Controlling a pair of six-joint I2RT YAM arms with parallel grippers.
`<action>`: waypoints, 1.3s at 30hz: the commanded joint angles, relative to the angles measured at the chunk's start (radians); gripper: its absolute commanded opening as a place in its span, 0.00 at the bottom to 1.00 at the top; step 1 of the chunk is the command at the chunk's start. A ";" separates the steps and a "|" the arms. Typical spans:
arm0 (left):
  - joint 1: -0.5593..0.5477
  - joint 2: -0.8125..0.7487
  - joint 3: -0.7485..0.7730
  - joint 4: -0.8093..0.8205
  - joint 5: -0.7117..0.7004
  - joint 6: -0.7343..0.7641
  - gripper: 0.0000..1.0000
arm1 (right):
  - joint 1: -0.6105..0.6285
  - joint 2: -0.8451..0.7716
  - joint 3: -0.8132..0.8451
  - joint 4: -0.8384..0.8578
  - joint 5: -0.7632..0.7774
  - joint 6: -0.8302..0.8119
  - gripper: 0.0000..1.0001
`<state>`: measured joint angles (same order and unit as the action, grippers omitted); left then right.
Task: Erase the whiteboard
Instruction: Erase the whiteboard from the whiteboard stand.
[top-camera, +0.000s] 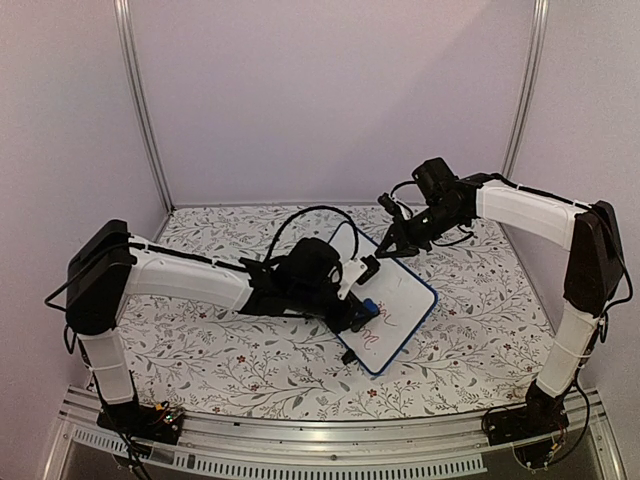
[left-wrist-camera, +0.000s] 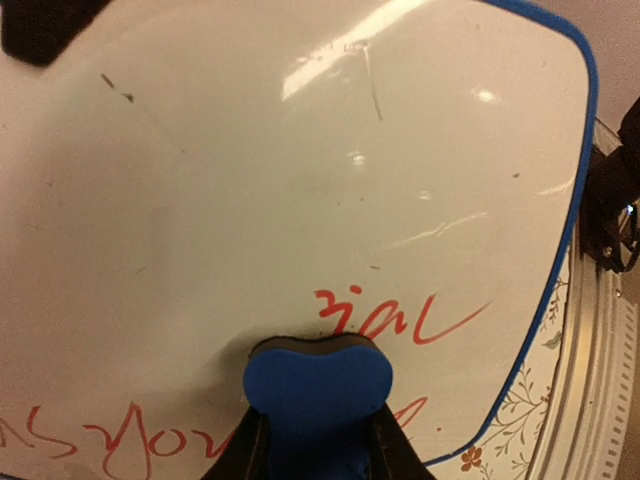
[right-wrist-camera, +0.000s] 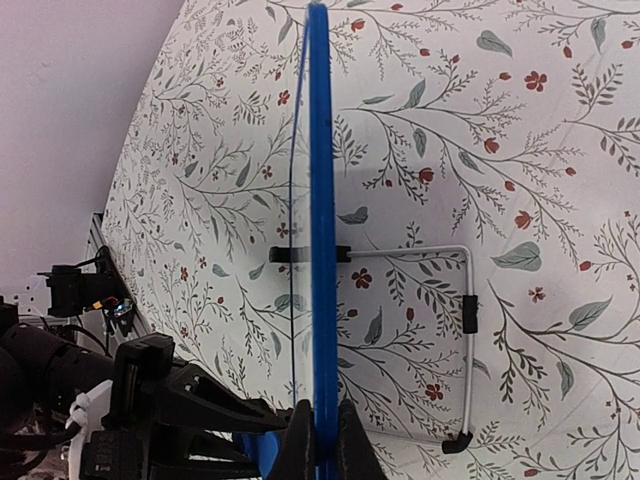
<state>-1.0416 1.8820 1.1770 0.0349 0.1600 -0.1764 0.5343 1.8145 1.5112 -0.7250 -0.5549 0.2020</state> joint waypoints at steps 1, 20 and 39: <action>0.024 -0.014 0.094 -0.015 -0.053 0.043 0.00 | 0.033 0.022 -0.040 -0.088 0.059 -0.008 0.00; 0.001 0.086 0.135 -0.019 0.048 0.012 0.00 | 0.031 0.026 -0.040 -0.085 0.058 -0.008 0.00; -0.006 0.093 0.011 -0.100 0.019 -0.032 0.00 | 0.032 0.028 -0.039 -0.087 0.057 -0.009 0.00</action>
<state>-1.0397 1.9205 1.2392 0.0872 0.1955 -0.1864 0.5346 1.8130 1.5097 -0.7246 -0.5518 0.2008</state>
